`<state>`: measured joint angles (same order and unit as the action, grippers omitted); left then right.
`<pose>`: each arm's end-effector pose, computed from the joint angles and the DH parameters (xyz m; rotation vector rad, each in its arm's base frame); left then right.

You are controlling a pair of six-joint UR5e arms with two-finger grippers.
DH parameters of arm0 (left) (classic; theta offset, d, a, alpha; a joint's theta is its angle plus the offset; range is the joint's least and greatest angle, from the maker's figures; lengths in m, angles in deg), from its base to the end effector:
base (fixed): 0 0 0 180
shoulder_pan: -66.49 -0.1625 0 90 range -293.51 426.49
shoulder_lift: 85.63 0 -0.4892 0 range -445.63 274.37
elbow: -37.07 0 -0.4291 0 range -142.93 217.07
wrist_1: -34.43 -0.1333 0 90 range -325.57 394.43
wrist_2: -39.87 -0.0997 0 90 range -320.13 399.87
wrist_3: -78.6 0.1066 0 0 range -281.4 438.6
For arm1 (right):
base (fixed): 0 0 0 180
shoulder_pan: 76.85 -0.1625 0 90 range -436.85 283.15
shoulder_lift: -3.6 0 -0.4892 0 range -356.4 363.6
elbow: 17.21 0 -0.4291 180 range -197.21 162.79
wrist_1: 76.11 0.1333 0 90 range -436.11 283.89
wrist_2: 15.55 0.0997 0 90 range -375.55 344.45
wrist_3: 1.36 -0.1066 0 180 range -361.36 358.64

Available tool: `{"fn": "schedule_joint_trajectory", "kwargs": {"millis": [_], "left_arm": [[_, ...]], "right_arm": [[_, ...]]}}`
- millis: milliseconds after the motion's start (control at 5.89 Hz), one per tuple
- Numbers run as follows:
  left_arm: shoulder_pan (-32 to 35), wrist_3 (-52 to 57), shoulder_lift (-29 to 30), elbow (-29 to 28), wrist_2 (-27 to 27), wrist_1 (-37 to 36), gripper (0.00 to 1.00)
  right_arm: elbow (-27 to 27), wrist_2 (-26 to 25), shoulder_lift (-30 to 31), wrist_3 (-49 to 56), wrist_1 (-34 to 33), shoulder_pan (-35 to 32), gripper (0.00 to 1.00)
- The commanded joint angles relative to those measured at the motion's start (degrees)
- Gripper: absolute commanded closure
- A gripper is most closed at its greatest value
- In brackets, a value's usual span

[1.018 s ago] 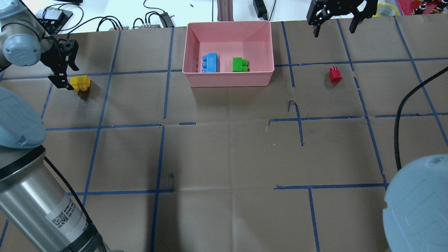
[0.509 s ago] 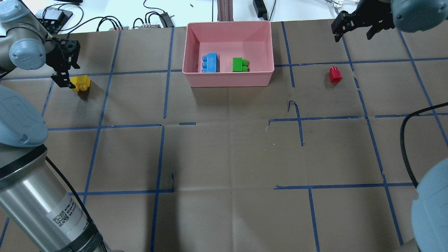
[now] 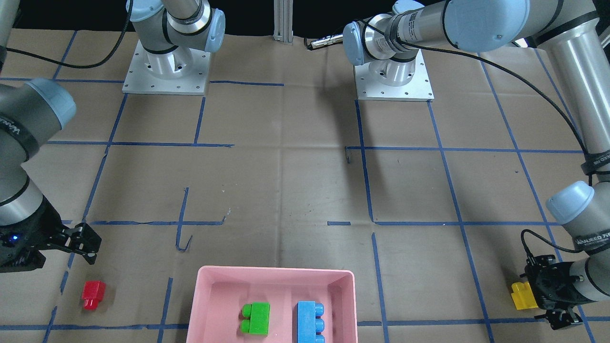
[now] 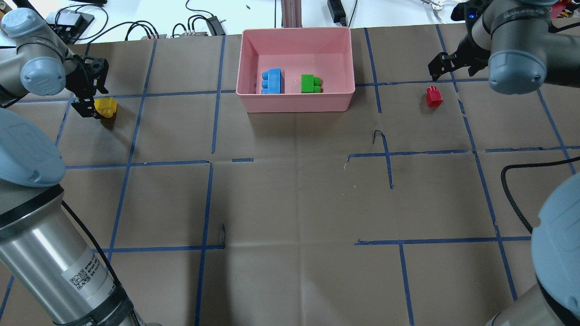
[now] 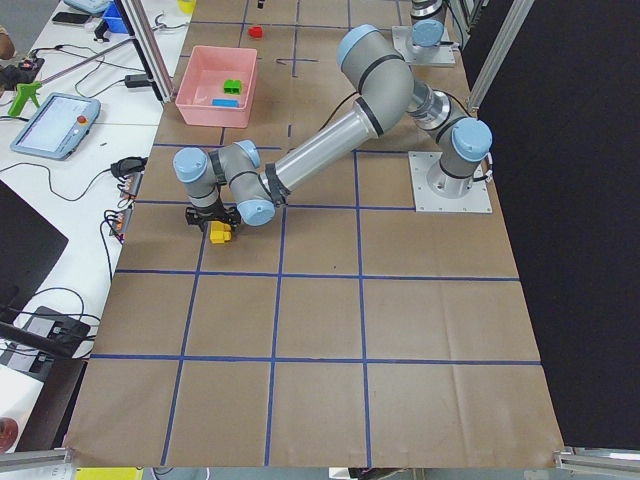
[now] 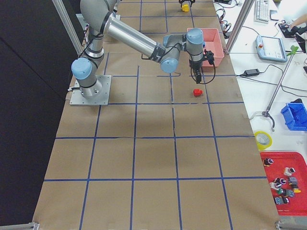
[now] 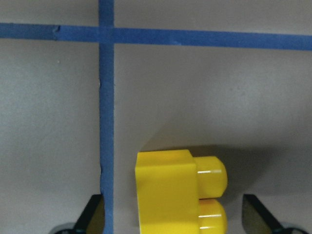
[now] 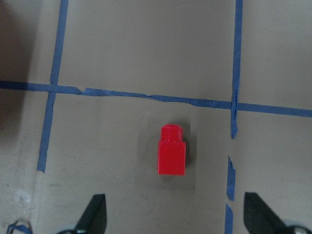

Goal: Put all blocks into box

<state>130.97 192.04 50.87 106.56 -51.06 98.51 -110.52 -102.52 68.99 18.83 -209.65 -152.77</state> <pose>0.2432 -0.8148 0.2045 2.1775 2.2580 0.0245 -0.0374 -0.7201 0.3307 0.1754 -3.0770 0.4280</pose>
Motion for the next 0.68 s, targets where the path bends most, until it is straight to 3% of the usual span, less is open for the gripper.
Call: {"fn": "schedule_joint_trajectory", "kwargs": {"millis": [0, 509], "left_arm": [[-0.2, 0.1, -0.6, 2.0, 2.2, 0.0, 0.01], [-0.9, 0.2, -0.7, 2.2, 3.2, 0.0, 0.01]], "right_arm": [[-0.4, 0.0, -5.4, 2.7, -6.6, 0.5, 0.01], [-0.5, 0.4, -9.2, 2.7, -6.7, 1.3, 0.01]]}}
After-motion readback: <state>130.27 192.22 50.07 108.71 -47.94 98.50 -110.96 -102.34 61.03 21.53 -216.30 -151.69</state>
